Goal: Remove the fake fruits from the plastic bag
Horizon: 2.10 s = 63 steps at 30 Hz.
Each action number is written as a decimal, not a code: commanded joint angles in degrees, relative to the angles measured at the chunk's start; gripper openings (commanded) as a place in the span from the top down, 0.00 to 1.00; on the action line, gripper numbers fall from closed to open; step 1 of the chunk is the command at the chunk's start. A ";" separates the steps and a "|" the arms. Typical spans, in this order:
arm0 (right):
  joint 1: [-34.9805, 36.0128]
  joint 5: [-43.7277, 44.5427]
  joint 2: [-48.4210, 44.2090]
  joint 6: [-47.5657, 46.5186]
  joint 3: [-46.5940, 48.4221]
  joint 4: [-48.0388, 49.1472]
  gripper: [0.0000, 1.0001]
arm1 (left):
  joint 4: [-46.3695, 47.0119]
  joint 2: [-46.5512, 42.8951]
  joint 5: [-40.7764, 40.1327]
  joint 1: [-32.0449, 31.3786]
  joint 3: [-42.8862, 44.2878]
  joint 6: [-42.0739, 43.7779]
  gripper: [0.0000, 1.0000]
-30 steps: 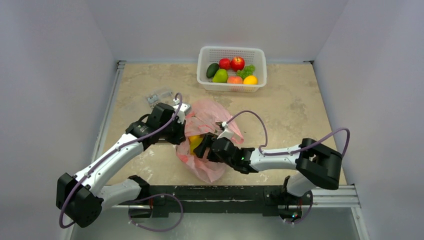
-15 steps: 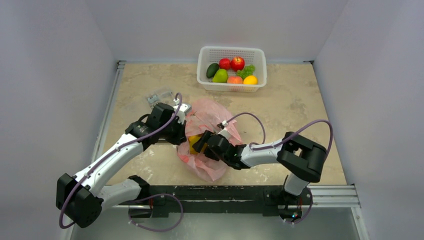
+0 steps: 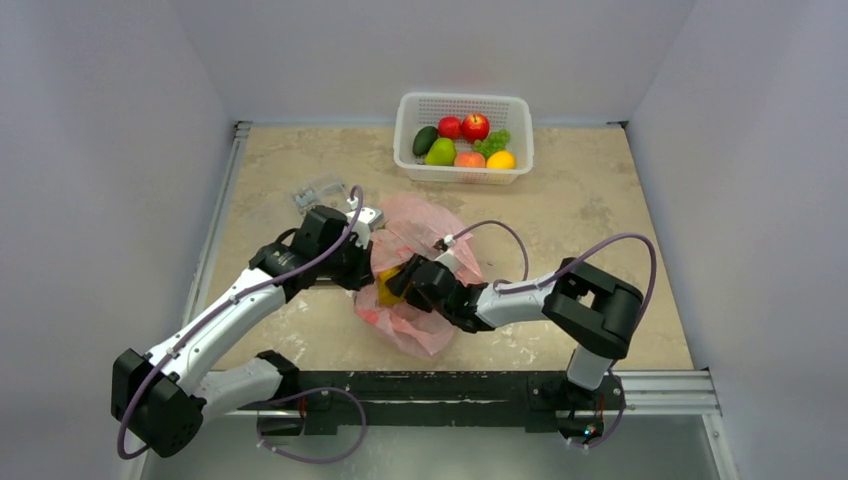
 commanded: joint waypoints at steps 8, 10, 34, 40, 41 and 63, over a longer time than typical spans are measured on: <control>-1.23 1.70 -5.37 -11.10 -2.65 5.03 0.78 | 0.50 -0.93 -0.28 -0.37 1.24 -0.21 1.00; -1.22 0.70 -8.10 -14.25 -3.96 4.53 0.83 | 0.39 -0.86 -0.85 -0.40 1.24 -0.14 1.00; -1.23 -4.30 -29.18 -54.00 -4.91 1.80 0.97 | -4.04 5.36 -2.30 -0.34 6.44 -1.09 1.00; -1.22 -9.23 -30.99 -54.89 -4.02 -2.68 0.96 | -4.66 7.01 -4.31 -0.37 9.57 -0.25 1.00; -1.22 -11.25 -31.81 -54.86 -4.33 -3.65 0.96 | -4.36 6.97 -5.04 -0.30 9.35 0.24 1.00; -6.21 -12.52 -27.05 -53.93 27.92 -19.73 1.00 | -2.63 1.60 -10.25 -0.42 4.58 1.12 1.00</control>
